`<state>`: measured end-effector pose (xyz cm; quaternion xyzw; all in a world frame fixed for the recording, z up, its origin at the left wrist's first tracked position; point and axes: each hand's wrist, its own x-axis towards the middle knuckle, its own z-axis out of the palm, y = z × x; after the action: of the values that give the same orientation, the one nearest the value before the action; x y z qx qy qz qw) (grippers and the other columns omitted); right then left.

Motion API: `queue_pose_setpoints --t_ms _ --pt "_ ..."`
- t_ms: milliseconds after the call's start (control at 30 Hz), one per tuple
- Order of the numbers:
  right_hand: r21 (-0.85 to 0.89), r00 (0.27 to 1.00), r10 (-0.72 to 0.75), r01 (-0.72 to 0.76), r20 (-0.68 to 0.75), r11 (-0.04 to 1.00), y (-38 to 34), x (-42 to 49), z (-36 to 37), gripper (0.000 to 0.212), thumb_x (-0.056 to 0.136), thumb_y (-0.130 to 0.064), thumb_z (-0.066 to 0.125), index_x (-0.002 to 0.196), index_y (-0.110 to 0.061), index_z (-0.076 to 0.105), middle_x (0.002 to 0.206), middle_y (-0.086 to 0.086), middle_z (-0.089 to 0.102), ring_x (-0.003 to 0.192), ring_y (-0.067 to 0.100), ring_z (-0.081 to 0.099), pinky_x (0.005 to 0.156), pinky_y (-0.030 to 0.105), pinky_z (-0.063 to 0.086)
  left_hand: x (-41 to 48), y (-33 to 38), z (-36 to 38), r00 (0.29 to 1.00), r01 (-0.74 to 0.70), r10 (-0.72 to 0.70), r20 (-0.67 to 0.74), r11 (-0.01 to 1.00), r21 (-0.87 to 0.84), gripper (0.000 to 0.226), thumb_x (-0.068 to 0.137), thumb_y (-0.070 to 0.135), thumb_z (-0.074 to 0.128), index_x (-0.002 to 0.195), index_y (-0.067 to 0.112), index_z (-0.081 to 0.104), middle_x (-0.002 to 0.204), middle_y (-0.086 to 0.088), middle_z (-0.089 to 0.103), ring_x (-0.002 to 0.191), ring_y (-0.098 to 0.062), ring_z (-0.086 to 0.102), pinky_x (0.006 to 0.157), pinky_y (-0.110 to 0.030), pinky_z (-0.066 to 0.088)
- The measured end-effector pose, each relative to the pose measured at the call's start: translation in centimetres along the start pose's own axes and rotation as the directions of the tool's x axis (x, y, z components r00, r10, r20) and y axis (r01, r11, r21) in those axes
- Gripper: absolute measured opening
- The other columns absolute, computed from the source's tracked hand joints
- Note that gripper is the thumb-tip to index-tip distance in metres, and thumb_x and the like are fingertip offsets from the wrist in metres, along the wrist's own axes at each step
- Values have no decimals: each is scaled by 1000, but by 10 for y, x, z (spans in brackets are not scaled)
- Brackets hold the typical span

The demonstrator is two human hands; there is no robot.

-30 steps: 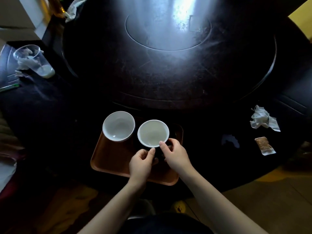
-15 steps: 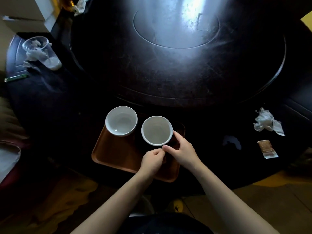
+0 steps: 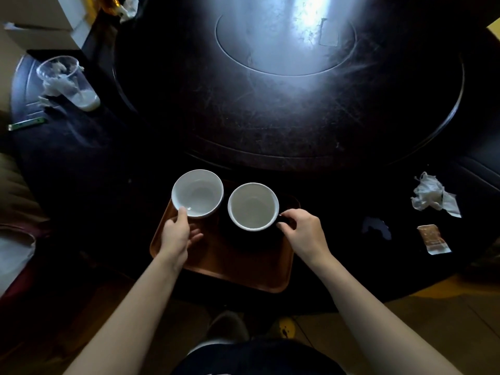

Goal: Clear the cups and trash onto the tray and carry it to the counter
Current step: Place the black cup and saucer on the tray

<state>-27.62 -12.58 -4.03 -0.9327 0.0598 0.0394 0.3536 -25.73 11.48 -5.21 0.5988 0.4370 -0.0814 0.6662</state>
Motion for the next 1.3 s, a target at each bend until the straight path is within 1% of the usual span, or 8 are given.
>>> queue_pose_setpoints --t_ms 200,433,533,600,700,933,1133,1300 --pt "8 997 -81 81 -13 997 1 13 -4 29 78 -9 71 106 -5 68 105 13 71 100 25 64 90 29 46 10 1 4 999 -53 53 7 992 111 20 93 15 40 101 0 50 98 -15 52 61 -15 53 35 -14 46" --pt "11 995 -96 96 -4 995 3 17 -5 30 77 -9 72 106 -2 67 106 16 70 101 26 64 91 28 45 7 -5 -8 1000 -9 12 -11 984 178 31 93 13 40 113 -9 48 80 -10 53 62 -17 55 34 -16 48" --pt "26 997 -76 76 -2 997 3 15 -4 30 77 -10 72 105 -3 68 106 14 70 100 24 64 90 24 44 5 2 -14 1000 23 -28 10 956 291 40 93 19 43 122 -9 44 96 -18 54 61 -21 58 44 -25 55" --pt "54 999 -45 45 4 998 3 15 -4 28 76 -10 72 104 -4 68 104 12 70 99 22 63 87 19 42 2 10 -21 995 -76 103 -18 834 546 44 91 24 46 126 -3 43 100 -21 59 64 -27 63 61 -37 57" --pt "94 999 13 -16 36 995 3 17 -4 25 76 -12 71 100 -8 69 103 8 69 98 19 62 83 17 40 -5 29 -30 859 -313 507 73 405 859 42 88 30 47 125 9 46 100 -20 67 87 -40 62 73 -40 47" --pt "135 984 115 -134 137 982 7 20 -18 32 75 -12 70 107 -14 64 106 6 65 87 11 58 80 17 43 -21 88 43 645 -625 634 426 118 772 27 88 29 48 106 15 63 94 -14 70 90 -36 63 70 -36 45" --pt "221 938 347 -332 -29 917 48 7 -67 21 82 -10 65 102 -10 66 101 9 71 84 17 63 76 20 45 -45 93 152 442 -868 438 782 -11 497 21 84 28 55 100 20 66 90 -5 73 88 -27 65 76 -34 50" --pt "105 784 550 -545 -287 832 120 -8 -122 23 88 -17 57 105 -5 66 106 18 68 103 33 59 89 37 47 -75 56 243 315 -938 105 943 -117 326 37 85 28 52 121 18 58 110 -5 70 106 -22 62 88 -27 45"
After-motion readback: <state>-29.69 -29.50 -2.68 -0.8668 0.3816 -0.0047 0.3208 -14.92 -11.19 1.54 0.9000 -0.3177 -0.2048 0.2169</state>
